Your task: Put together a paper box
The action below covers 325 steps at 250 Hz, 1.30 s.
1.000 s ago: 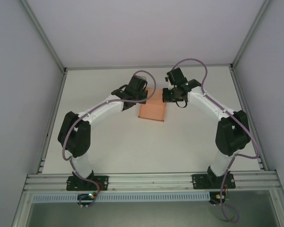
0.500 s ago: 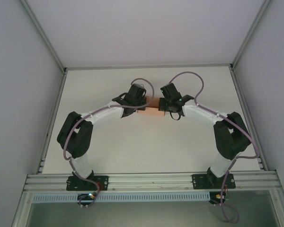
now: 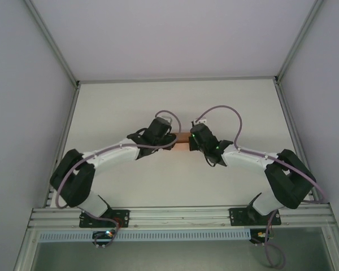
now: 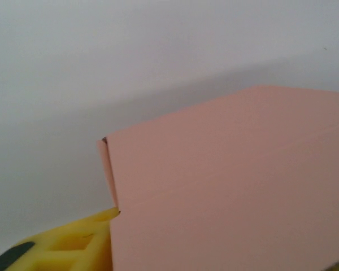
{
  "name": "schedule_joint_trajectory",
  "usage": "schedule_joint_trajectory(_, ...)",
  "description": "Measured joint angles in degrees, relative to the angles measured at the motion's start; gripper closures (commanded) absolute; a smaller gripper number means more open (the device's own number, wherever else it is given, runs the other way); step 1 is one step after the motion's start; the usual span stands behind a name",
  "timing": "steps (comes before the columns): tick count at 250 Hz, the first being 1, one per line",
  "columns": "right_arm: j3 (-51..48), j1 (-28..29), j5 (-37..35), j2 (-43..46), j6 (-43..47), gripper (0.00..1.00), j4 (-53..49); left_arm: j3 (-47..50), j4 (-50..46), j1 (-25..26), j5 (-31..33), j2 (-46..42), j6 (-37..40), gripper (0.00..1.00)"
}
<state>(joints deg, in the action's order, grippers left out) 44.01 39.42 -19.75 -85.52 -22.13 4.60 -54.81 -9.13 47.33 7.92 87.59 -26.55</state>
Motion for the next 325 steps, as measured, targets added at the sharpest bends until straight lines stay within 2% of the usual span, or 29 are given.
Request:
schedule_joint_trajectory(22, -2.7, 1.1, -0.2, 0.6, 2.4, 1.0, 4.2, 1.1, -2.0, 0.3, -0.8, -3.9, -0.5, 0.22)
schedule_joint_trajectory(38, -4.3, 1.5, -0.4, 0.7, 3.7, 1.0, 7.0, 1.6, -3.1, 0.3, -1.3, -6.8, -0.9, 0.13)
schedule_joint_trajectory(42, -4.8, 1.6, -0.5, 0.7, 4.1, 1.0, 7.8, 1.6, -3.5, 0.3, -1.4, -7.5, -0.8, 0.03)
schedule_joint_trajectory(47, -5.2, 1.7, -0.5, 0.7, 4.4, 1.0, 8.7, 1.7, -4.0, 0.3, -1.6, -8.5, -1.2, 0.0)
schedule_joint_trajectory(106, -9.6, 4.9, -2.2, 0.0, 9.2, 1.0, 17.6, 2.2, -8.3, -1.3, -2.2, -17.3, -4.9, 0.0)
schedule_joint_trajectory(124, -11.0, 6.0, -3.4, -0.5, 10.2, 1.0, 20.5, 3.9, -7.8, -5.7, -3.7, -18.4, -7.4, 0.0)
schedule_joint_trajectory(149, -12.9, 7.2, -5.0, -1.2, 11.5, 1.0, 24.5, 8.7, -4.2, -14.8, -8.8, -17.1, -11.6, 0.0)
schedule_joint_trajectory(168, -13.4, 7.9, -5.7, -2.3, 12.4, 1.0, 26.6, 11.7, -1.5, -18.4, -12.7, -14.2, -14.3, 0.03)
schedule_joint_trajectory(185, -12.9, 8.6, -6.8, -3.7, 13.4, 1.0, 27.6, 13.1, 0.2, -18.8, -16.3, -12.0, -16.2, 0.06)
schedule_joint_trajectory(217, -11.8, 9.7, -8.3, -5.7, 14.7, 1.0, 28.4, 13.4, 2.8, -18.7, -21.0, -11.5, -17.7, 0.06)
schedule_joint_trajectory(275, -12.8, 10.0, -8.5, -6.2, 16.0, 1.0, 30.4, 13.3, 3.5, -18.7, -22.3, -12.0, -18.0, 0.07)
schedule_joint_trajectory(325, -14.0, 10.0, -8.1, -7.5, 17.6, 1.0, 33.3, 9.7, 4.0, -22.5, -23.8, -3.4, -16.5, 0.23)
